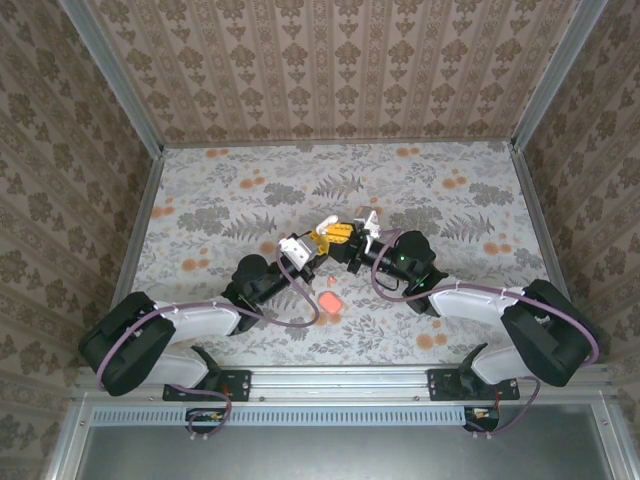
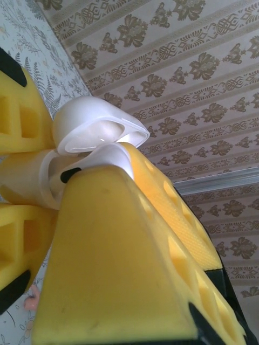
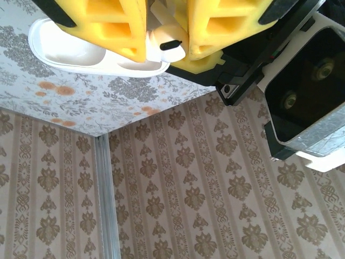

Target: Insert the wireless bluetooth earbuds into the charging case

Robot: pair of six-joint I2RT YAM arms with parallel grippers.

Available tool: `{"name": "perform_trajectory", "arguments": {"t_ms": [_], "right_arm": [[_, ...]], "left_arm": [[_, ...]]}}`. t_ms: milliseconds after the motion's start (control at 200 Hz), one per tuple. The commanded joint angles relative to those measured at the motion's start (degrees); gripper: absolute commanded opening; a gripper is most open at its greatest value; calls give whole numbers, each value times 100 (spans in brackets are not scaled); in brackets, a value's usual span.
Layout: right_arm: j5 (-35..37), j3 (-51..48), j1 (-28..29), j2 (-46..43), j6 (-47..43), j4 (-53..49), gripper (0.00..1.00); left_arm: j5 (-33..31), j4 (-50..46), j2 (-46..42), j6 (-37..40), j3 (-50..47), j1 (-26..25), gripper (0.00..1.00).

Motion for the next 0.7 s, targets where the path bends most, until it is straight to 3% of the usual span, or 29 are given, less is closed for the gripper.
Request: {"name": "perform_trajectory", "arguments": {"t_ms": [0, 695], "right_arm": [[500, 0, 32, 92, -15, -1236, 21], [1039, -83, 19, -165, -4, -1559, 28]], "left_arm": [[334, 855, -281, 102, 333, -177, 8], [286, 855, -423, 98, 252, -179, 8]]}}
